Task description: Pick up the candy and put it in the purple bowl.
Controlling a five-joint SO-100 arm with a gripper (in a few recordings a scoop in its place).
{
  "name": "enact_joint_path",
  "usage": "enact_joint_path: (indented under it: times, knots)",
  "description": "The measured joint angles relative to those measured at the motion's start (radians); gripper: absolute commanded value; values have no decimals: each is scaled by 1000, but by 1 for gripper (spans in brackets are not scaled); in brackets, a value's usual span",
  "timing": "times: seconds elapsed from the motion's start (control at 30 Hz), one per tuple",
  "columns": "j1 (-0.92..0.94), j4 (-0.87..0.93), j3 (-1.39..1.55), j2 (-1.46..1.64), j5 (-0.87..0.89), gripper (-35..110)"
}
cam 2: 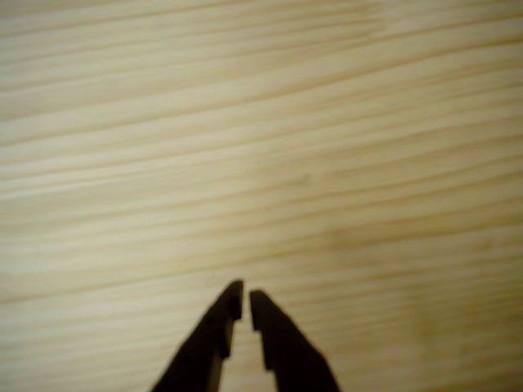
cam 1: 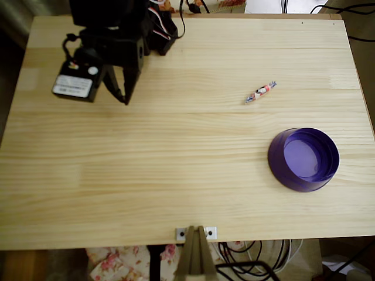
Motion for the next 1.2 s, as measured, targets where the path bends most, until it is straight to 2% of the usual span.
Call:
enact_joint_path:
  times: [0.2, 0.43, 0.73, 0.93, 1.2]
  knots:
    - [-29, -9, 3, 0, -66, 0]
    - [-100, -110, 34, 0, -144, 0]
    - [-124, -181, -3, 0, -364, 0]
    - [-144, -100, -169, -9, -436, 0]
    - [-354, 91, -497, -268, -472, 6]
